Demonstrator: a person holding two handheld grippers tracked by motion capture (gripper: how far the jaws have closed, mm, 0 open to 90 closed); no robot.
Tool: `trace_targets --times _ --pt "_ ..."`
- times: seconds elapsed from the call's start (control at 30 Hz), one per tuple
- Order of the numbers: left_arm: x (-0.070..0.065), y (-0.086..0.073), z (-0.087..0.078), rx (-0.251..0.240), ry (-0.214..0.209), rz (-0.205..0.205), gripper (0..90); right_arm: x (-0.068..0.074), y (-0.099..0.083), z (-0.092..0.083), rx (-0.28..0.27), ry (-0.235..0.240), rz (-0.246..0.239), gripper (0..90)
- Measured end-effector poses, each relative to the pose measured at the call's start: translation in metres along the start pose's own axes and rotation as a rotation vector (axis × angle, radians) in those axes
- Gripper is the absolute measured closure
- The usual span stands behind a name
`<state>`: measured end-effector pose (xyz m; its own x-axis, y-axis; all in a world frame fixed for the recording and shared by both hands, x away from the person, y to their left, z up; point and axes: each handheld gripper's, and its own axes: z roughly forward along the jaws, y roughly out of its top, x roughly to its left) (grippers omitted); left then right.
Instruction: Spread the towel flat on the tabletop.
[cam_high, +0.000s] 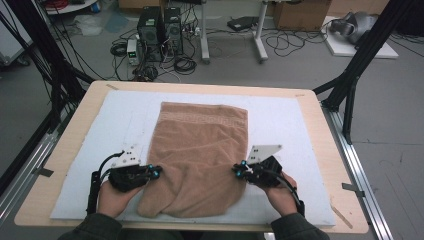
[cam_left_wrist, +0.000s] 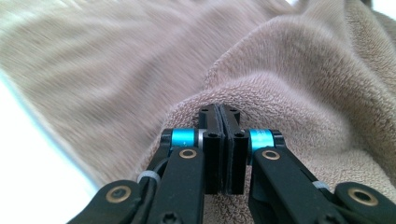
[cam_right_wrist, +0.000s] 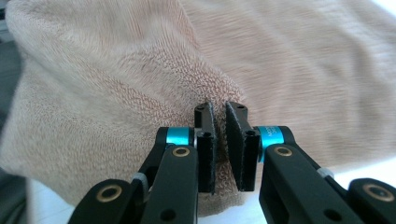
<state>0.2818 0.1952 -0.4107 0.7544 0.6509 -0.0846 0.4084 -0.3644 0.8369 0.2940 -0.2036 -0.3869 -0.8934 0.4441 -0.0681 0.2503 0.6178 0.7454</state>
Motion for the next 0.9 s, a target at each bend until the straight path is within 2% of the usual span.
trace_targets --times 0.07,0.1,0.13,0.27,0.33,0.4,0.5,0.67,0.77,0.83,0.9 --pt "0.009 0.008 0.009 -0.006 0.025 -0.023 87.9 -0.016 0.003 0.003 0.009 -0.030 0.031 82.5" --pt "0.015 0.011 0.014 0.009 0.044 -0.014 88.0 -0.024 0.004 0.007 0.011 -0.040 0.056 82.5" --pt "0.020 0.014 0.019 0.011 0.061 -0.025 88.0 -0.031 0.004 0.013 0.017 -0.048 0.078 82.5" --pt "0.038 0.014 0.041 0.039 0.113 -0.057 88.0 -0.053 -0.005 0.041 0.085 -0.060 0.148 82.3" --pt "0.045 0.010 0.050 0.059 0.106 -0.086 87.9 -0.060 -0.011 0.052 0.092 -0.048 0.190 82.1" --pt "0.047 0.008 0.054 0.063 0.093 -0.097 87.6 -0.063 -0.015 0.059 0.083 -0.027 0.210 81.1" --pt "0.043 0.010 0.050 0.056 0.084 -0.072 83.0 -0.063 -0.015 0.057 0.077 -0.036 0.200 76.5" --pt "0.034 0.013 0.024 0.001 0.075 -0.052 66.8 -0.056 -0.014 0.037 0.030 -0.074 0.192 67.0" --pt "0.025 0.011 0.009 -0.016 0.047 -0.030 61.5 -0.046 -0.011 0.023 0.013 -0.071 0.177 61.0" --pt "0.017 0.009 0.001 -0.025 0.038 -0.020 58.0 -0.034 -0.008 0.015 0.001 -0.088 0.130 59.0" --pt "0.011 0.005 -0.005 -0.033 -0.003 -0.029 52.9 -0.025 -0.007 0.009 -0.026 -0.080 0.105 57.8"
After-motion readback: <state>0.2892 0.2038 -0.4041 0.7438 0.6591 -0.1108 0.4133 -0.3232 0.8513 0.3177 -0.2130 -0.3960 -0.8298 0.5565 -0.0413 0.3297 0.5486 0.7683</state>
